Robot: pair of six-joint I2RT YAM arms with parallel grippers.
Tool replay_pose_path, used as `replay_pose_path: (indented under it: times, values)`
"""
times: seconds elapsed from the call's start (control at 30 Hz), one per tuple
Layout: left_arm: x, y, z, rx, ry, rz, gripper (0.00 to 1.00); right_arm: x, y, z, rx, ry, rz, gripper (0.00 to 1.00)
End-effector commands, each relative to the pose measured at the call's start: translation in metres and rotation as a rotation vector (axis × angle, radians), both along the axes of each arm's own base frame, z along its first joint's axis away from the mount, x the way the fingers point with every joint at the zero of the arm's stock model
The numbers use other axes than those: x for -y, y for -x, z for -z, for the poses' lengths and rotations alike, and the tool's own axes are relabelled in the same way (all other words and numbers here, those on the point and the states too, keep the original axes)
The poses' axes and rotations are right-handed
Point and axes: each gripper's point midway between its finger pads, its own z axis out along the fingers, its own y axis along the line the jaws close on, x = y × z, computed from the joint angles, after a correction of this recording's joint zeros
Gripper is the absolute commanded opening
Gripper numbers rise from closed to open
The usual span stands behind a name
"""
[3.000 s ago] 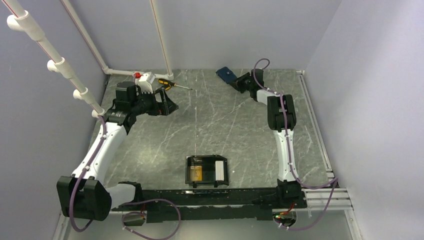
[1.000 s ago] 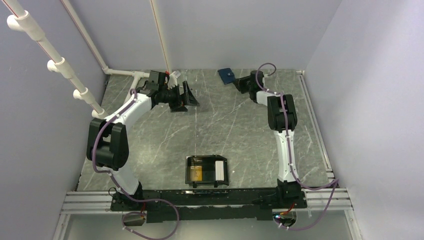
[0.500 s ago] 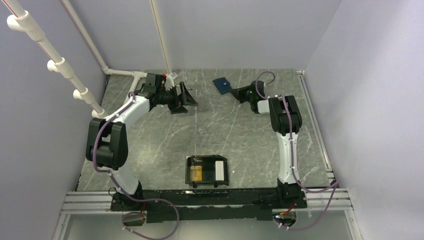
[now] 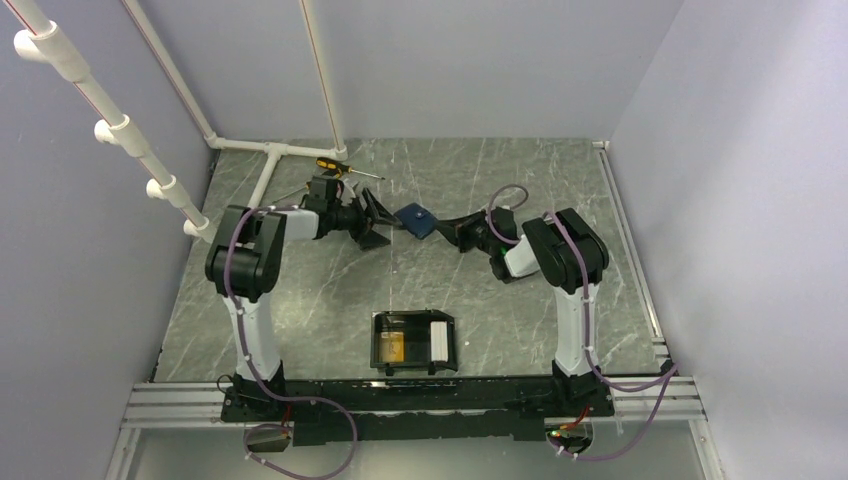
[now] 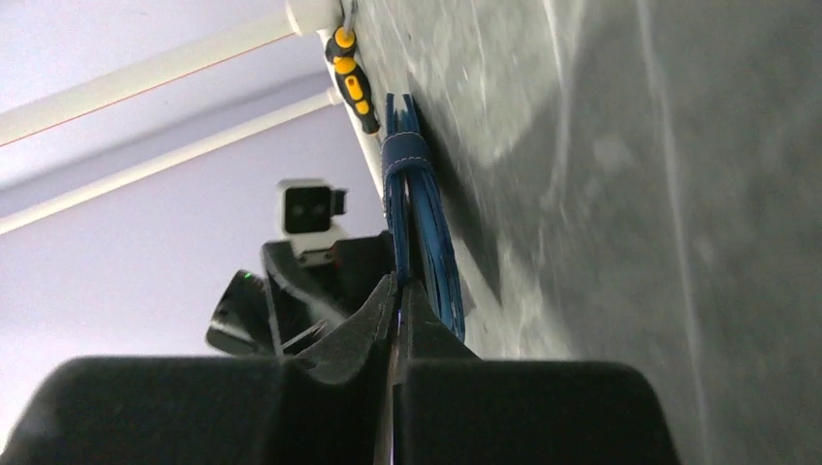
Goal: Put the credit cards into the card holder
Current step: Open the card holder at the center of the board.
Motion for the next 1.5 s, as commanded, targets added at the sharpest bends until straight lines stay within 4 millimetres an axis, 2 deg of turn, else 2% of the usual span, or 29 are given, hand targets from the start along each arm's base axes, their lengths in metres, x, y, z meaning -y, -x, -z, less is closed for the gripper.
replay_pose_path:
  times: [0.0,0.1,0.17,0.3,0.5,0.6,0.63,0.67,0.7,0.73,0.8,0.87,0.97,1.0,1.07,1.2,1.3,1.47]
  values:
    - [0.016,-0.018,0.005,0.014,-0.006,-0.071,0.73,-0.001,0.019,-0.016,-0.039,-0.088,0.020,0.00]
    - [0.017,-0.020,0.020,-0.022,-0.007,-0.104,0.72,0.002,0.029,-0.019,-0.040,-0.091,0.014,0.00]
    - [0.022,-0.024,0.023,-0.033,0.036,-0.106,0.72,-0.006,0.035,-0.022,-0.042,-0.099,-0.036,0.00]
    - [0.036,-0.029,0.024,-0.039,0.136,-0.055,0.64,-0.008,0.049,-0.023,-0.063,-0.123,-0.032,0.00]
    - [0.034,-0.024,0.018,-0.009,0.140,-0.060,0.45,-0.010,0.060,-0.022,-0.070,-0.095,-0.038,0.00]
    - [0.034,-0.026,0.012,0.034,0.134,-0.048,0.33,-0.009,0.070,-0.015,-0.082,-0.022,-0.054,0.00]
    - [0.033,-0.027,0.008,0.054,0.134,-0.042,0.29,-0.008,0.074,-0.013,-0.077,0.024,-0.071,0.00]
    - [0.032,-0.027,0.004,0.078,0.129,-0.035,0.27,-0.005,0.079,-0.008,-0.074,0.092,-0.096,0.04]
    - [0.031,-0.027,-0.002,0.103,0.113,-0.027,0.24,-0.001,0.084,0.004,-0.108,0.199,-0.130,0.13]
    - [0.029,-0.027,-0.007,0.126,0.088,-0.014,0.21,0.006,0.085,0.007,-0.086,0.334,-0.171,0.22]
    - [0.026,-0.023,-0.018,0.176,0.013,0.027,0.15,0.025,0.085,0.010,-0.047,0.639,-0.257,0.31]
    - [0.023,-0.018,-0.033,0.234,-0.051,0.079,0.07,0.040,0.086,0.003,0.033,0.860,-0.346,0.40]
    - [0.019,-0.008,-0.048,0.273,-0.152,0.154,0.03,0.043,0.083,-0.020,0.214,1.077,-0.477,0.53]
    - [0.019,-0.006,-0.053,0.293,-0.180,0.176,0.02,0.040,0.084,-0.028,0.260,1.136,-0.514,0.57]
    - [0.021,0.000,-0.058,0.315,-0.208,0.212,0.00,0.023,0.084,-0.048,0.386,1.197,-0.568,0.63]
    - [0.026,0.010,-0.056,0.293,-0.214,0.245,0.00,-0.005,0.075,-0.073,0.489,1.249,-0.554,0.64]
    - [0.029,0.014,-0.055,0.270,-0.237,0.246,0.00,-0.022,0.066,-0.083,0.531,1.322,-0.516,0.61]
    - [0.027,0.017,-0.055,0.264,-0.246,0.218,0.00,-0.041,0.063,-0.078,0.553,1.373,-0.475,0.57]
